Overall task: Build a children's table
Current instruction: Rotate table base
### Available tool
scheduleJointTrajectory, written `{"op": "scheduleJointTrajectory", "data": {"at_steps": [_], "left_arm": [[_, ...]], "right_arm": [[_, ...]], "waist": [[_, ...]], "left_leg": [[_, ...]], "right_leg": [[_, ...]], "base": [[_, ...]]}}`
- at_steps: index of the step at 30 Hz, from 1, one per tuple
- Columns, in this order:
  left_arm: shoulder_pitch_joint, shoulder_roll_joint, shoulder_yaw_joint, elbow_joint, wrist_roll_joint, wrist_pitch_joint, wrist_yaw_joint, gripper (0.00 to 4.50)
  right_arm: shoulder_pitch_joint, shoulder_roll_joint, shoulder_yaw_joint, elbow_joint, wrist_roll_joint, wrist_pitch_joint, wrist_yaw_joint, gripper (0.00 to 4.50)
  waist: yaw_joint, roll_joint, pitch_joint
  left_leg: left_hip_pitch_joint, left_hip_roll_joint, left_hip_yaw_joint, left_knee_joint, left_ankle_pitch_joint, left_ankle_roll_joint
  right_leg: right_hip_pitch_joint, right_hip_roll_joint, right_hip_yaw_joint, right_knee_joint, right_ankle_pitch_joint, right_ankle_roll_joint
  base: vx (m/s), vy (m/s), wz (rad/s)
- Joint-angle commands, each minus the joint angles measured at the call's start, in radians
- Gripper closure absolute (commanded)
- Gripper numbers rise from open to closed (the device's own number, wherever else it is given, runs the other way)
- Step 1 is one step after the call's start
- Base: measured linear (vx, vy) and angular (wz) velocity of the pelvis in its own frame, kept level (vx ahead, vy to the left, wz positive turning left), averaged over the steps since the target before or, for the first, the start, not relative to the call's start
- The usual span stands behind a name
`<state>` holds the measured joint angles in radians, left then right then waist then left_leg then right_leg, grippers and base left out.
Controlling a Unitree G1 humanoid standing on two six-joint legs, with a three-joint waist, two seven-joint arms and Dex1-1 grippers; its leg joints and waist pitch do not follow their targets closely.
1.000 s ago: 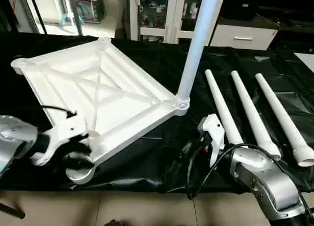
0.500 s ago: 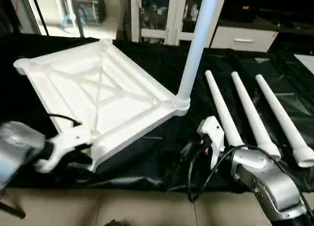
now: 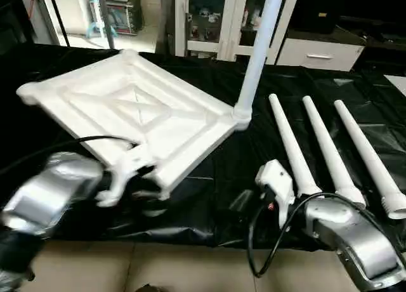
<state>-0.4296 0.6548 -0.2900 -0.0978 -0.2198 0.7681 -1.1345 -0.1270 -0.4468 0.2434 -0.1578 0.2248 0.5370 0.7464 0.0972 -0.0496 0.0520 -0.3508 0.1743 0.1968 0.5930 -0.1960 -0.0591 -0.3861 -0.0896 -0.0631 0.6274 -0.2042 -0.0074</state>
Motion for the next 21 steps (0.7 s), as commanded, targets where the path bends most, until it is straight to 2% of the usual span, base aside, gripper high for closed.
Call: {"op": "scheduleJointTrajectory", "data": {"at_steps": [1, 4, 7, 8, 9, 10, 11, 13, 14, 15, 16, 17, 21], "left_arm": [[-0.026, -0.042, -0.036, 0.034, 0.022, -0.01, 0.046, 2.18], [-0.046, -0.116, -0.072, 0.089, 0.06, -0.043, 0.107, 2.18], [-0.065, -0.201, -0.075, 0.148, 0.081, -0.112, 0.179, 2.18], [-0.072, -0.233, -0.07, 0.17, 0.087, -0.142, 0.207, 2.18], [-0.077, -0.245, -0.059, 0.174, 0.083, -0.164, 0.217, 2.18], [-0.096, -0.293, 0.0, 0.184, 0.054, -0.234, 0.253, 2.18], [-0.107, -0.307, 0.036, 0.182, 0.031, -0.259, 0.261, 2.18], [-0.127, -0.284, 0.077, 0.169, 0.002, -0.284, 0.231, 2.18], [-0.138, -0.215, 0.08, 0.169, 0.015, -0.323, 0.173, 2.18], [-0.138, -0.215, 0.08, 0.169, 0.015, -0.323, 0.173, 2.18], [-0.142, -0.149, 0.076, 0.178, 0.035, -0.342, 0.128, 2.18], [-0.142, -0.149, 0.076, 0.178, 0.035, -0.342, 0.128, 2.18], [-0.122, 0.105, 0.016, 0.235, 0.128, -0.409, -0.068, 2.18]], "right_arm": [[-0.033, 0.012, -0.042, 0.056, -0.041, -0.008, -0.085, 0.0], [-0.062, 0.031, -0.092, 0.089, -0.042, -0.007, -0.146, 0.0], [-0.081, 0.05, -0.139, 0.105, -0.031, -0.015, -0.193, 0.0], [-0.086, 0.057, -0.156, 0.109, -0.028, -0.019, -0.207, 0.0], [-0.086, 0.058, -0.16, 0.107, -0.025, -0.02, -0.207, 0.0], [-0.084, 0.06, -0.174, 0.098, -0.015, -0.024, -0.206, 0.0], [-0.081, 0.06, -0.178, 0.093, -0.008, -0.025, -0.201, 0.0], [-0.068, 0.056, -0.18, 0.072, 0.016, -0.025, -0.173, 0.0], [-0.051, 0.046, -0.166, 0.041, 0.035, -0.024, -0.13, 0.0], [-0.051, 0.046, -0.166, 0.041, 0.035, -0.024, -0.13, 0.0], [-0.036, 0.036, -0.148, 0.017, 0.042, -0.023, -0.101, 0.0], [-0.036, 0.036, -0.148, 0.017, 0.042, -0.023, -0.101, 0.0], [-0.01, 0.021, -0.117, -0.026, 0.064, -0.022, -0.045, 0.0]], "waist": [[-0.003, 0.013, -0.054], [-0.006, 0.01, -0.056], [-0.009, 0.012, -0.059], [-0.008, 0.009, -0.061], [-0.008, 0.009, -0.061], [-0.007, 0.01, -0.062], [-0.004, 0.009, -0.064], [-0.004, 0.006, -0.063], [-0.004, 0.007, -0.06], [-0.006, 0.008, -0.06], [-0.011, 0.011, -0.058], [-0.011, 0.013, -0.057], [-0.015, 0.024, -0.054]], "left_leg": [[0.007, 0.052, -0.029, -0.079, -0.195, -0.04], [0.004, 0.051, -0.029, -0.075, -0.181, -0.028], [0.004, 0.052, -0.028, -0.072, -0.155, -0.017], [0.002, 0.052, -0.028, -0.07, -0.142, -0.01], [0.002, 0.052, -0.028, -0.07, -0.142, -0.01], [0.0, 0.053, -0.028, -0.068, -0.133, 0.0], [0.002, 0.054, -0.028, -0.066, -0.129, 0.007], [0.0, 0.052, -0.027, -0.067, -0.13, 0.019], [-0.001, 0.052, -0.03, -0.069, -0.142, 0.028], [-0.002, 0.053, -0.03, -0.071, -0.147, 0.028], [0.0, 0.054, -0.031, -0.072, -0.157, 0.02], [0.005, 0.055, -0.03, -0.072, -0.167, 0.014], [0.009, 0.055, -0.033, -0.08, -0.201, -0.005]], "right_leg": [[0.033, -0.062, 0.055, -0.077, -0.176, -0.194], [0.038, -0.062, 0.055, -0.079, -0.18, -0.175], [0.039, -0.059, 0.054, -0.076, -0.128, -0.183], [0.042, -0.06, 0.054, -0.074, -0.102, -0.192], [0.042, -0.06, 0.054, -0.074, -0.102, -0.192], [0.044, -0.061, 0.053, -0.072, -0.071, -0.203], [0.046, -0.063, 0.052, -0.07, -0.054, -0.214], [0.047, -0.06, 0.05, -0.069, -0.051, -0.217], [0.047, -0.06, 0.05, -0.074, -0.081, -0.204], [0.048, -0.06, 0.05, -0.072, -0.094, -0.194], [0.044, -0.058, 0.049, -0.074, -0.115, -0.184], [0.04, -0.058, 0.051, -0.075, -0.136, -0.177], [0.033, -0.054, 0.052, -0.077, -0.177, -0.157]], "base": [[0.0, 0.0, 0.0], [0.0, 0.0, 0.0], [0.0, 0.0, 0.0], [0.0, 0.0, 0.0], [0.0, 0.0, 0.0], [0.0, 0.0, 0.0], [0.0, 0.0, 0.0], [0.0, 0.0, 0.0], [0.0, 0.0, 0.0], [0.0, 0.0, 0.0], [0.0, 0.0, 0.0], [0.0, 0.0, 0.0], [0.0, 0.0, 0.0]]}}
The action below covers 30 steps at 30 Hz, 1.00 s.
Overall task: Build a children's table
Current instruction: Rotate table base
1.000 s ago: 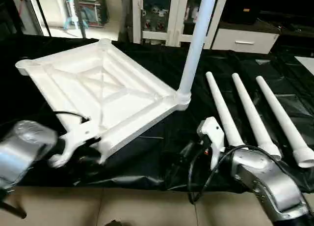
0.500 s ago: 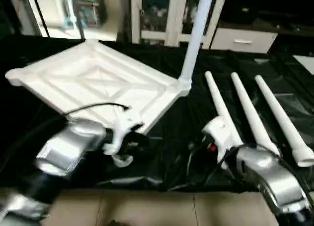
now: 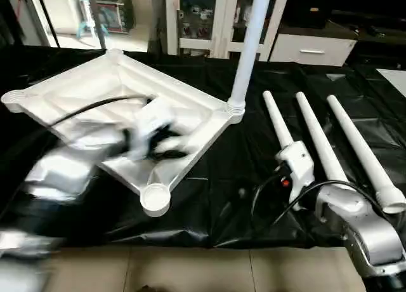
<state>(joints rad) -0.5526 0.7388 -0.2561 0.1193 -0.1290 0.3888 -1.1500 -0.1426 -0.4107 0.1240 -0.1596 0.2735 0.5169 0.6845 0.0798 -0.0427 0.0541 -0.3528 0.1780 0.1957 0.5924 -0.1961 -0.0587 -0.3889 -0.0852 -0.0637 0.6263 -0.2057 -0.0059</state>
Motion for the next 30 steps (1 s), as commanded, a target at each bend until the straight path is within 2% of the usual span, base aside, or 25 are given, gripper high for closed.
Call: {"op": "scheduleJointTrajectory", "data": {"at_steps": [1, 2, 3, 5, 9, 11, 14, 17, 18, 21, 24, 27, 30], "left_arm": [[0.004, 0.059, -0.027, 0.042, 0.054, -0.057, -0.083, 2.18], [0.002, 0.081, -0.035, 0.068, 0.07, -0.086, -0.097, 2.18], [-0.002, 0.1, -0.048, 0.1, 0.094, -0.129, -0.109, 2.18], [-0.008, 0.111, -0.067, 0.135, 0.118, -0.175, -0.118, 2.18], [-0.028, 0.125, -0.124, 0.201, 0.165, -0.249, -0.154, 2.18], [-0.041, 0.126, -0.148, 0.227, 0.194, -0.277, -0.161, 2.18], [-0.056, 0.108, -0.178, 0.27, 0.244, -0.333, -0.147, 2.18], [-0.097, 0.053, -0.218, 0.388, 0.319, -0.432, -0.097, 2.18], [-0.097, 0.053, -0.218, 0.388, 0.319, -0.432, -0.097, 2.18], [-0.109, 0.043, -0.234, 0.415, 0.337, -0.452, -0.093, 2.18], [-0.132, 0.025, -0.273, 0.468, 0.387, -0.523, -0.093, 2.18], [-0.16, 0.004, -0.282, 0.523, 0.41, -0.57, -0.097, 2.18], [-0.168, -0.017, -0.269, 0.531, 0.385, -0.572, -0.111, 2.35]], "right_arm": [[0.01, -0.018, 0.006, -0.028, 0.021, -0.002, 0.025, 0.0], [0.013, -0.022, 0.008, -0.03, 0.026, -0.001, 0.032, 0.0], [0.017, -0.024, 0.01, -0.033, 0.029, 0.0, 0.042, 0.0], [0.022, -0.028, 0.016, -0.037, 0.028, 0.001, 0.055, 0.0], [0.035, -0.042, 0.036, -0.053, 0.024, -0.001, 0.079, 0.0], [0.038, -0.048, 0.037, -0.06, 0.025, -0.001, 0.085, 0.0], [0.041, -0.052, 0.039, -0.063, 0.023, -0.001, 0.088, 0.0], [0.042, -0.055, 0.05, -0.069, 0.015, -0.002, 0.091, 0.0], [0.042, -0.055, 0.05, -0.069, 0.015, -0.002, 0.091, 0.0], [0.044, -0.06, 0.057, -0.072, 0.013, -0.002, 0.096, 0.0], [0.05, -0.079, 0.076, -0.087, 0.012, -0.003, 0.126, 0.0], [0.064, -0.113, 0.107, -0.12, 0.017, 0.007, 0.175, 0.0], [0.076, -0.133, 0.122, -0.145, 0.035, 0.024, 0.206, 0.0]], "waist": [[0.001, 0.018, -0.055], [0.004, 0.02, -0.055], [0.01, 0.019, -0.054], [0.016, 0.023, -0.055], [0.025, 0.024, -0.057], [0.025, 0.019, -0.057], [0.026, 0.018, -0.056], [0.025, 0.019, -0.056], [0.026, 0.018, -0.057], [0.025, 0.016, -0.06], [0.022, 0.017, -0.06], [0.023, 0.017, -0.057], [0.025, 0.015, -0.054]], "left_leg": [[0.014, 0.052, -0.03, -0.08, -0.211, -0.012], [0.017, 0.055, -0.03, -0.082, -0.22, -0.026], [0.02, 0.054, -0.03, -0.081, -0.227, -0.025], [0.025, 0.057, -0.028, -0.084, -0.249, -0.045], [0.02, 0.057, -0.029, -0.086, -0.249, -0.055], [0.017, 0.057, -0.03, -0.085, -0.245, -0.055], [0.016, 0.057, -0.031, -0.085, -0.249, -0.053], [0.019, 0.057, -0.031, -0.083, -0.257, -0.055], [0.018, 0.057, -0.032, -0.083, -0.256, -0.056], [0.015, 0.058, -0.032, -0.082, -0.228, -0.051], [0.015, 0.058, -0.031, -0.079, -0.214, -0.04], [0.016, 0.059, -0.031, -0.081, -0.242, -0.037], [0.016, 0.062, -0.033, -0.084, -0.272, -0.043]], "right_leg": [[0.033, -0.058, 0.054, -0.076, -0.179, -0.16], [0.032, -0.061, 0.054, -0.074, -0.176, -0.17], [0.027, -0.061, 0.053, -0.079, -0.182, -0.171], [0.025, -0.063, 0.054, -0.072, -0.163, -0.186], [0.031, -0.069, 0.055, -0.069, -0.138, -0.187], [0.035, -0.072, 0.056, -0.068, -0.139, -0.188], [0.035, -0.074, 0.057, -0.07, -0.164, -0.183], [0.032, -0.074, 0.057, -0.075, -0.18, -0.178], [0.034, -0.074, 0.057, -0.074, -0.177, -0.178], [0.037, -0.074, 0.056, -0.067, -0.126, -0.186], [0.038, -0.074, 0.056, -0.065, -0.097, -0.197], [0.037, -0.076, 0.057, -0.072, -0.138, -0.193], [0.037, -0.079, 0.058, -0.076, -0.189, -0.186]], "base": [[0.0, 0.0, 0.0], [0.0, 0.0, 0.0], [0.0, 0.0, 0.0], [0.0, 0.0, 0.0], [0.0, 0.0, 0.0], [0.0, 0.0, 0.0], [0.0, 0.0, 0.0], [0.0, 0.0, 0.0], [0.0, 0.0, 0.0], [0.0, 0.0, 0.0], [0.0, 0.0, 0.0], [0.0, 0.0, 0.0], [0.0, 0.0, 0.0]]}}
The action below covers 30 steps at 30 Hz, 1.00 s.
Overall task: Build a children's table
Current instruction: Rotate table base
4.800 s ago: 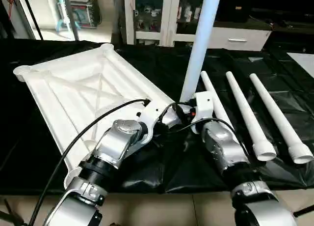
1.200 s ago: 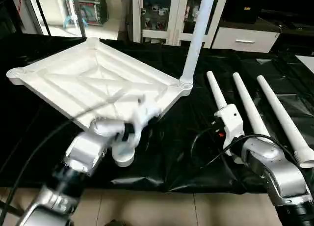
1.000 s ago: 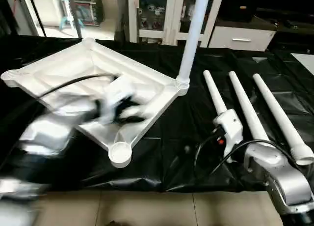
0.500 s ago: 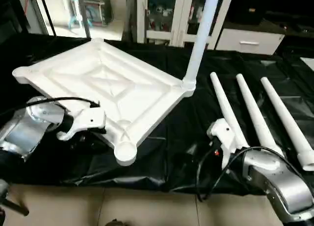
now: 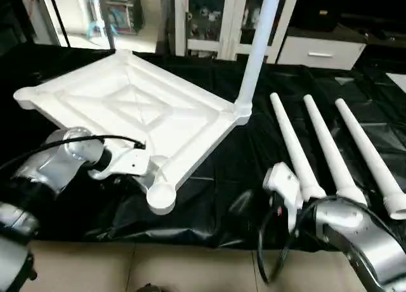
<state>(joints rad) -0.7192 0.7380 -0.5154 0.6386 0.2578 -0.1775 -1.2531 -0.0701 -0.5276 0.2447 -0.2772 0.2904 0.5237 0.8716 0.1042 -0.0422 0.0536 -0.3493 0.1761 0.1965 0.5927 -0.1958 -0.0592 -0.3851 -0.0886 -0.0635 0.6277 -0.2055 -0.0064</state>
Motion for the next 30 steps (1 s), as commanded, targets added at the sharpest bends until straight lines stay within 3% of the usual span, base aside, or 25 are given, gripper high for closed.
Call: {"op": "scheduleJointTrajectory", "data": {"at_steps": [1, 6, 11, 17, 24, 25, 30], "left_arm": [[-0.001, -0.019, -0.006, 0.012, -0.006, -0.008, -0.009, 2.46], [0.01, -0.036, 0.017, -0.01, -0.063, 0.04, -0.061, 2.83], [0.016, -0.066, 0.04, 0.003, -0.08, 0.061, -0.063, 3.23], [0.032, -0.098, 0.066, -0.018, -0.095, 0.162, -0.027, 3.63], [0.083, -0.123, 0.079, -0.11, -0.095, 0.332, 0.003, 3.95], [0.108, -0.155, 0.094, -0.147, -0.088, 0.418, 0.062, 3.99], [0.142, -0.224, 0.132, -0.19, -0.098, 0.541, 0.172, 4.16]], "right_arm": [[0.005, -0.017, 0.002, -0.032, 0.022, 0.021, 0.022, 0.0], [0.006, 0.001, -0.011, -0.033, 0.04, 0.024, 0.011, 0.0], [-0.001, 0.007, -0.014, -0.026, 0.039, 0.02, 0.003, 0.0], [-0.007, 0.011, -0.024, -0.013, 0.032, 0.014, -0.013, 0.0], [-0.037, 0.035, -0.06, 0.059, -0.014, -0.014, -0.099, 0.0], [-0.051, 0.05, -0.082, 0.088, -0.026, -0.016, -0.139, 0.0], [-0.066, 0.063, -0.101, 0.119, -0.041, -0.011, -0.183, 0.0]], "waist": [[0.002, 0.015, -0.054], [0.006, 0.014, -0.056], [0.004, 0.012, -0.06], [-0.008, 0.011, -0.057], [-0.016, 0.014, -0.057], [-0.017, 0.015, -0.057], [-0.013, 0.013, -0.057]], "left_leg": [[0.015, 0.065, -0.035, -0.085, -0.282, -0.044], [0.016, 0.065, -0.034, -0.084, -0.267, -0.048], [0.009, 0.062, -0.031, -0.079, -0.203, -0.033], [0.008, 0.063, -0.033, -0.08, -0.222, -0.028], [0.009, 0.062, -0.031, -0.079, -0.222, -0.029], [0.009, 0.062, -0.031, -0.078, -0.216, -0.029], [0.006, 0.059, -0.031, -0.076, -0.212, -0.01]], "right_leg": [[0.031, -0.078, 0.058, -0.079, -0.208, -0.185], [0.028, -0.076, 0.058, -0.076, -0.186, -0.191], [0.037, -0.074, 0.055, -0.062, -0.068, -0.219], [0.038, -0.077, 0.056, -0.071, -0.137, -0.214], [0.035, -0.075, 0.056, -0.075, -0.15, -0.225], [0.037, -0.074, 0.056, -0.072, -0.144, -0.226], [0.039, -0.074, 0.055, -0.079, -0.178, -0.218]], "base": [[0.0, 0.0, 0.0], [0.0, 0.0, 0.0], [0.0, 0.0, 0.0], [0.0, 0.0, 0.0], [0.0, 0.0, 0.0], [0.0, 0.0, 0.0], [0.0, 0.0, 0.0]]}}
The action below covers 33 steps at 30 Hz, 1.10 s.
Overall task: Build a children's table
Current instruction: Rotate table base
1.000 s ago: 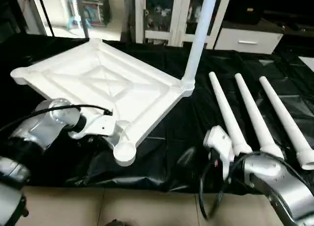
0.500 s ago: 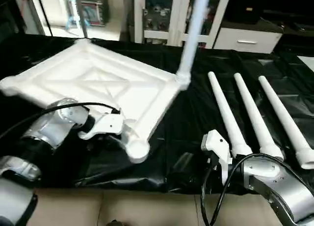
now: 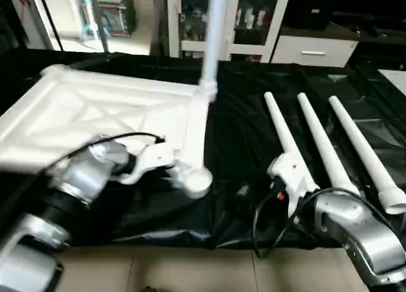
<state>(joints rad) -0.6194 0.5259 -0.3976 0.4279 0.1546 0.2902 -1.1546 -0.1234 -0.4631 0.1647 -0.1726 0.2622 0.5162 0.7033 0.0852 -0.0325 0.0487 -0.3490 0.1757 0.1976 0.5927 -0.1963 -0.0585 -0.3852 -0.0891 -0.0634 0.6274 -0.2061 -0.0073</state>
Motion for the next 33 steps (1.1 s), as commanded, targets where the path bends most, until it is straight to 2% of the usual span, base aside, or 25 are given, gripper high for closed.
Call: {"op": "scheduleJointTrajectory", "data": {"at_steps": [1, 2, 5, 6, 8, 9, 10, 13, 15, 17, 18, 19, 24, 25, 26, 33], "left_arm": [[0.042, -0.012, 0.014, 0.021, 0.005, 0.073, 0.074, 4.22], [0.055, -0.032, 0.024, 0.0, 0.0, 0.11, 0.102, 4.22], [0.079, -0.072, 0.035, -0.038, -0.022, 0.085, 0.131, 4.39], [0.087, -0.082, 0.027, -0.057, -0.026, 0.029, 0.125, 4.43], [0.092, -0.093, 0.023, -0.07, -0.02, 0.001, 0.137, 4.47], [0.094, -0.097, 0.014, -0.074, -0.015, -0.047, 0.135, 4.47], [0.094, -0.097, 0.014, -0.074, -0.015, -0.047, 0.135, 4.47], [0.099, -0.093, -0.011, -0.08, 0.006, -0.133, 0.141, 4.47], [0.09, -0.085, -0.039, -0.05, 0.054, -0.25, 0.184, 4.47], [0.077, -0.086, -0.053, -0.016, 0.078, -0.34, 0.214, 4.47], [0.077, -0.086, -0.053, -0.016, 0.078, -0.34, 0.214, 4.47], [0.064, -0.085, -0.064, 0.007, 0.095, -0.393, 0.219, 4.47], [0.036, -0.093, -0.072, 0.054, 0.109, -0.442, 0.228, 4.47], [0.024, -0.102, -0.069, 0.079, 0.1, -0.478, 0.229, 4.47], [0.024, -0.103, -0.069, 0.08, 0.099, -0.48, 0.229, 4.47], [0.01, -0.128, -0.061, 0.131, 0.07, -0.527, 0.209, 4.47]], "right_arm": [[-0.013, -0.002, -0.021, 0.014, -0.013, -0.004, -0.015, 0.0], [-0.014, -0.002, -0.02, 0.018, -0.014, -0.004, -0.02, 0.0], [-0.013, -0.003, -0.018, 0.019, -0.013, -0.004, -0.02, 0.0], [-0.014, -0.002, -0.016, 0.025, -0.018, -0.007, -0.024, 0.0], [-0.017, 0.002, -0.016, 0.034, -0.024, -0.01, -0.03, 0.0], [-0.02, 0.004, -0.016, 0.041, -0.03, -0.013, -0.037, 0.0], [-0.02, 0.004, -0.016, 0.041, -0.03, -0.013, -0.037, 0.0], [-0.025, 0.008, -0.018, 0.05, -0.034, -0.014, -0.048, 0.0], [-0.028, 0.01, -0.022, 0.053, -0.036, -0.014, -0.058, 0.0], [-0.028, 0.01, -0.022, 0.054, -0.035, -0.015, -0.063, 0.0], [-0.028, 0.01, -0.022, 0.054, -0.035, -0.015, -0.063, 0.0], [-0.025, 0.012, -0.023, 0.053, -0.038, -0.015, -0.063, 0.0], [-0.02, 0.012, -0.021, 0.048, -0.043, -0.015, -0.063, 0.0], [-0.02, 0.01, -0.02, 0.048, -0.042, -0.016, -0.065, 0.0], [-0.02, 0.01, -0.02, 0.048, -0.042, -0.016, -0.065, 0.0], [-0.009, 0.007, -0.018, 0.039, -0.043, -0.015, -0.062, 0.0]], "waist": [[0.004, 0.004, -0.053], [0.002, 0.0, -0.053], [0.004, 0.003, -0.054], [0.005, -0.003, -0.053], [0.006, 0.002, -0.054], [0.007, 0.002, -0.053], [0.009, 0.002, -0.054], [0.011, 0.001, -0.053], [0.013, 0.005, -0.053], [0.019, 0.003, -0.054], [0.02, 0.003, -0.054], [0.023, 0.003, -0.054], [0.026, 0.003, -0.057], [0.027, 0.015, -0.057], [0.026, 0.008, -0.058], [0.024, 0.01, -0.057]], "left_leg": [[0.004, 0.059, -0.033, -0.076, -0.208, -0.009], [0.003, 0.059, -0.033, -0.076, -0.21, -0.004], [0.003, 0.059, -0.032, -0.074, -0.204, 0.009], [0.002, 0.059, -0.032, -0.074, -0.202, 0.014], [0.004, 0.06, -0.032, -0.075, -0.204, 0.014], [0.005, 0.06, -0.031, -0.075, -0.209, 0.013], [0.005, 0.059, -0.031, -0.076, -0.211, 0.013], [0.005, 0.06, -0.032, -0.078, -0.218, 0.009], [0.004, 0.06, -0.034, -0.078, -0.219, 0.009], [0.006, 0.059, -0.033, -0.078, -0.224, 0.006], [0.005, 0.06, -0.033, -0.079, -0.226, 0.003], [0.006, 0.06, -0.033, -0.08, -0.228, 0.0], [0.006, 0.061, -0.032, -0.079, -0.211, -0.007], [0.007, 0.061, -0.033, -0.079, -0.207, -0.009], [0.008, 0.06, -0.032, -0.078, -0.207, -0.01], [0.006, 0.062, -0.032, -0.079, -0.218, -0.011]], "right_leg": [[0.04, -0.072, 0.055, -0.078, -0.177, -0.214], [0.04, -0.071, 0.054, -0.081, -0.185, -0.206], [0.038, -0.071, 0.054, -0.083, -0.188, -0.204], [0.038, -0.071, 0.054, -0.085, -0.193, -0.2], [0.035, -0.07, 0.054, -0.085, -0.2, -0.192], [0.034, -0.069, 0.053, -0.086, -0.201, -0.191], [0.033, -0.069, 0.054, -0.087, -0.2, -0.187], [0.032, -0.068, 0.054, -0.088, -0.216, -0.171], [0.032, -0.067, 0.054, -0.088, -0.209, -0.162], [0.031, -0.067, 0.055, -0.089, -0.205, -0.153], [0.032, -0.068, 0.055, -0.089, -0.207, -0.15], [0.031, -0.069, 0.054, -0.09, -0.214, -0.146], [0.031, -0.069, 0.054, -0.081, -0.155, -0.158], [0.031, -0.07, 0.054, -0.081, -0.144, -0.163], [0.031, -0.068, 0.053, -0.08, -0.126, -0.166], [0.034, -0.071, 0.053, -0.08, -0.124, -0.177]], "base": [[0.0, 0.0, 0.0], [0.0, 0.0, 0.0], [0.0, 0.0, 0.0], [0.0, 0.0, 0.0], [0.0, 0.0, 0.0], [0.0, 0.0, 0.0], [0.0, 0.0, 0.0], [0.0, 0.0, 0.0], [0.0, 0.0, 0.0], [0.0, 0.0, 0.0], [0.0, 0.0, 0.0], [0.0, 0.0, 0.0], [0.0, 0.0, 0.0], [0.0, 0.0, 0.0], [0.0, 0.0, 0.0], [0.0, 0.0, 0.0]]}}
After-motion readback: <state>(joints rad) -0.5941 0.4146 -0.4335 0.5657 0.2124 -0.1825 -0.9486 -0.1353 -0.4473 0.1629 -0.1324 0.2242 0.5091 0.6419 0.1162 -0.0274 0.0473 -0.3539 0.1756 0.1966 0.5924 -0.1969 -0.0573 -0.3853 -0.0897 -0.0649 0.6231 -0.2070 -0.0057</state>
